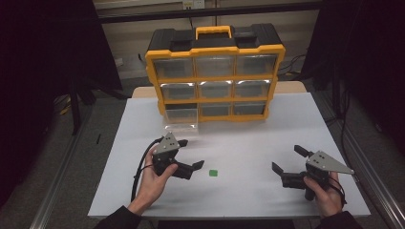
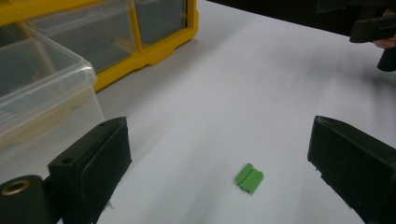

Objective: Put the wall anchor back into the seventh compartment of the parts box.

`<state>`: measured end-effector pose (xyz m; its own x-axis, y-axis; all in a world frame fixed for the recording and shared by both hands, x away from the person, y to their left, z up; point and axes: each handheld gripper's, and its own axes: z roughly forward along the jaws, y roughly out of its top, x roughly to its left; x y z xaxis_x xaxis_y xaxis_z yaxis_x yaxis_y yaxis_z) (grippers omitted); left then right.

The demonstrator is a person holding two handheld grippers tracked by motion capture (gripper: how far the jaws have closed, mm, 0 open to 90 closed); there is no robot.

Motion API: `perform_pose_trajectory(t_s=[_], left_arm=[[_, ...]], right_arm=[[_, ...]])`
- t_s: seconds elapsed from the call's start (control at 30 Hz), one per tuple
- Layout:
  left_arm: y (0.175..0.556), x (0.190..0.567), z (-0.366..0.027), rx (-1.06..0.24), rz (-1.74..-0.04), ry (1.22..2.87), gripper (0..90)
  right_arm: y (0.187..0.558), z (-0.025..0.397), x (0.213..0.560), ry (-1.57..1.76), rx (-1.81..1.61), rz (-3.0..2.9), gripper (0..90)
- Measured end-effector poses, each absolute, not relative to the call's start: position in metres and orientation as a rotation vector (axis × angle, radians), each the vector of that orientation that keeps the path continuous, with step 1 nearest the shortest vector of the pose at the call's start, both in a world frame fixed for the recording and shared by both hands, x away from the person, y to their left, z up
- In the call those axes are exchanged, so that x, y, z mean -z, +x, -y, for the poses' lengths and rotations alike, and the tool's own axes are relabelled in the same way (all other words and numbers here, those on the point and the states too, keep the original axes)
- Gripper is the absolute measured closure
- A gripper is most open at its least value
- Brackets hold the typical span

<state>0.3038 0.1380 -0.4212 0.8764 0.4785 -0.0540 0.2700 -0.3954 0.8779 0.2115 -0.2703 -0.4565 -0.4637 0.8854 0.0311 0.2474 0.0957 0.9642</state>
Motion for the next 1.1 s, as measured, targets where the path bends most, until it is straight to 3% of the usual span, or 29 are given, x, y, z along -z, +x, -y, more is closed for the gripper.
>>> perform_pose_trajectory(t_s=[0.83, 1.1], left_arm=[[0.326, 0.418, -0.101, -0.042, -0.364, 2.227, 4.9], [0.331, 0.420, -0.095, -0.054, -0.278, 2.342, 5.3]], right_arm=[[0.212, 0.270, 0.457, 1.109, -1.396, -1.800, 0.0], [0.212, 0.271, 0.456, 1.115, -1.394, -1.791, 0.1]])
